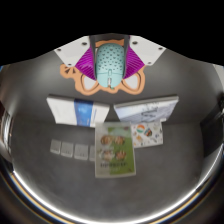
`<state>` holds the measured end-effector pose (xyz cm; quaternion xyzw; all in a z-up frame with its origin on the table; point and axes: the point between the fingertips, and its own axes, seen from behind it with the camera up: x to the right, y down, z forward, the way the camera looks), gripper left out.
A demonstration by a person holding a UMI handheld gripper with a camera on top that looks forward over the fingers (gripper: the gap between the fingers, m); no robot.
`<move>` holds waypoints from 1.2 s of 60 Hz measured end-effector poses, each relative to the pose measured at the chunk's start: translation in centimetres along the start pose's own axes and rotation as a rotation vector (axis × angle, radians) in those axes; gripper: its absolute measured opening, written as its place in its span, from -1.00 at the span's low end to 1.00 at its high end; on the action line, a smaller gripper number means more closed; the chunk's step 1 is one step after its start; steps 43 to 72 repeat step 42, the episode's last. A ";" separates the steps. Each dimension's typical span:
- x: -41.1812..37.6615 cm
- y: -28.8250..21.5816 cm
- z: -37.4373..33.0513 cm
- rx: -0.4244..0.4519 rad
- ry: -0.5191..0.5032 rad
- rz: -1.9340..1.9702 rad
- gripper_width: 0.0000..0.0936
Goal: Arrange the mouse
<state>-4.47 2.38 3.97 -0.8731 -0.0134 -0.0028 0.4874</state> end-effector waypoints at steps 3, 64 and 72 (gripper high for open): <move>-0.1 1.9 1.4 -0.039 -0.008 0.005 -0.17; 2.3 8.5 -11.2 0.005 -0.067 0.103 0.83; 2.3 8.5 -11.2 0.005 -0.067 0.103 0.83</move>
